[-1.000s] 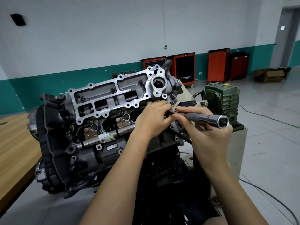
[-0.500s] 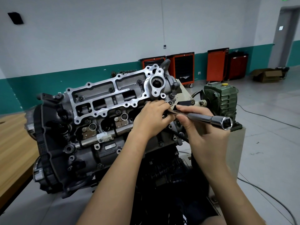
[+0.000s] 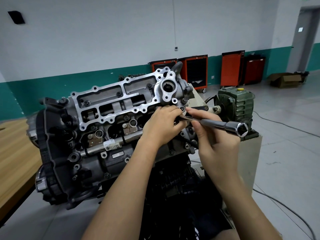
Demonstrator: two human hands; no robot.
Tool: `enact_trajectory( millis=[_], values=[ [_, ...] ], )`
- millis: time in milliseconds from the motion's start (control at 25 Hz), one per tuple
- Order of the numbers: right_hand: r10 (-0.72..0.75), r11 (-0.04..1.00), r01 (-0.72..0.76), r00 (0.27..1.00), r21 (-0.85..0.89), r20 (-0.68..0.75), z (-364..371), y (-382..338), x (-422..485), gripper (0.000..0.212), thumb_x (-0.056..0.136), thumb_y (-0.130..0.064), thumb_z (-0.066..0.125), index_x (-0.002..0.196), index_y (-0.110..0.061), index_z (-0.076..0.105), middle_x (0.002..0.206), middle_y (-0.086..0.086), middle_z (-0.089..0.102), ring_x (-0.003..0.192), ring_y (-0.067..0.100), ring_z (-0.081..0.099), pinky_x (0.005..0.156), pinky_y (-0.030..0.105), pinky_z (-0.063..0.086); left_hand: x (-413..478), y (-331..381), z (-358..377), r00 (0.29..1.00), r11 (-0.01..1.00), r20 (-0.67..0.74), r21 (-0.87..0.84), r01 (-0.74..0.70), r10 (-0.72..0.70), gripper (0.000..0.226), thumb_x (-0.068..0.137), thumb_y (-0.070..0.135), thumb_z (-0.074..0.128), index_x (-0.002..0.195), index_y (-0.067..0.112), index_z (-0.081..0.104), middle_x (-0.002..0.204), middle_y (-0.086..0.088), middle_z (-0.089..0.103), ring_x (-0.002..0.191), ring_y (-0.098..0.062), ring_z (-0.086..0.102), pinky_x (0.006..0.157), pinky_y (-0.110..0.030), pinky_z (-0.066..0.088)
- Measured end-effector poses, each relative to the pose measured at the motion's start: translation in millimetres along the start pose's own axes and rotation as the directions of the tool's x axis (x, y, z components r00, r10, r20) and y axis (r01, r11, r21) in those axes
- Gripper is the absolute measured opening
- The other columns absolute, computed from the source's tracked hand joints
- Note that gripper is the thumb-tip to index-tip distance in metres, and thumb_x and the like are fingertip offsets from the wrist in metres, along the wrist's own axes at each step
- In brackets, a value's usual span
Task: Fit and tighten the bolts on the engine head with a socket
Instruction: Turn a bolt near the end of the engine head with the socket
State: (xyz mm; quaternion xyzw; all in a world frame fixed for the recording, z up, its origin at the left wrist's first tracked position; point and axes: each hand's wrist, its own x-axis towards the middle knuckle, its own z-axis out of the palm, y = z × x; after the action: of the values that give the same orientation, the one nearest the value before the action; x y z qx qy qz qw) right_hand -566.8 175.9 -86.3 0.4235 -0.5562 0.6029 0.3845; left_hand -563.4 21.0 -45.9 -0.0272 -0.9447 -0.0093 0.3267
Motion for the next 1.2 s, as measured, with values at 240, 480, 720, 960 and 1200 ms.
enact_trajectory(
  millis=[240,480,720,960,1200],
  values=[
    [0.04,0.999,-0.038,0.994,0.019,-0.099,-2.6,-0.3,4.7,0.021,0.083,-0.016,0.072,0.097,0.0,0.073,0.096,0.001,0.072,0.09,0.007,0.068,0.079,0.026,0.055,-0.1,0.1,-0.7,1.0,1.0,-0.003,-0.007,-0.003,0.003,0.021,0.087,0.03,0.051,0.094,0.014,0.062,0.099,0.003,0.062,0.095,-0.018,0.052,0.082,-0.025,0.03],
    [-0.021,0.999,0.02,0.999,-0.035,-0.032,-3.2,-0.9,3.2,0.015,0.088,-0.002,0.066,0.101,0.002,0.071,0.103,0.005,0.071,0.095,0.013,0.068,0.082,0.032,0.056,-0.7,0.6,0.0,1.0,1.0,-0.008,0.002,0.006,-0.006,0.024,0.088,0.03,0.051,0.1,0.015,0.064,0.102,0.004,0.063,0.098,-0.017,0.052,0.086,-0.026,0.033],
    [0.044,0.999,-0.044,0.998,0.017,-0.047,-1.3,-4.1,1.0,0.017,0.088,-0.008,0.067,0.102,0.001,0.07,0.102,0.002,0.071,0.096,0.009,0.067,0.084,0.03,0.054,-0.7,-0.1,-0.5,1.0,1.0,-0.004,-0.019,0.0,-0.001,0.022,0.086,0.029,0.052,0.098,0.015,0.064,0.102,0.004,0.063,0.099,-0.017,0.053,0.085,-0.025,0.031],
    [-0.045,0.999,0.042,0.996,-0.033,-0.081,-4.6,-0.4,7.2,0.015,0.082,-0.007,0.073,0.093,0.004,0.072,0.095,0.004,0.072,0.087,0.009,0.069,0.076,0.026,0.056,-0.5,0.2,-0.8,1.0,1.0,-0.006,-0.015,0.009,-0.009,0.021,0.088,0.029,0.052,0.096,0.013,0.063,0.099,0.003,0.063,0.096,-0.018,0.053,0.084,-0.026,0.032],
    [-0.041,0.998,0.042,0.999,-0.04,0.019,-0.3,-2.6,1.1,0.014,0.09,-0.003,0.06,0.099,0.004,0.069,0.104,0.005,0.07,0.093,0.016,0.068,0.08,0.035,0.055,-0.2,0.4,-0.9,1.0,1.0,0.024,-0.021,0.007,-0.007,0.027,0.087,0.031,0.048,0.101,0.015,0.064,0.108,0.005,0.064,0.102,-0.017,0.053,0.091,-0.029,0.034]
  ],
)
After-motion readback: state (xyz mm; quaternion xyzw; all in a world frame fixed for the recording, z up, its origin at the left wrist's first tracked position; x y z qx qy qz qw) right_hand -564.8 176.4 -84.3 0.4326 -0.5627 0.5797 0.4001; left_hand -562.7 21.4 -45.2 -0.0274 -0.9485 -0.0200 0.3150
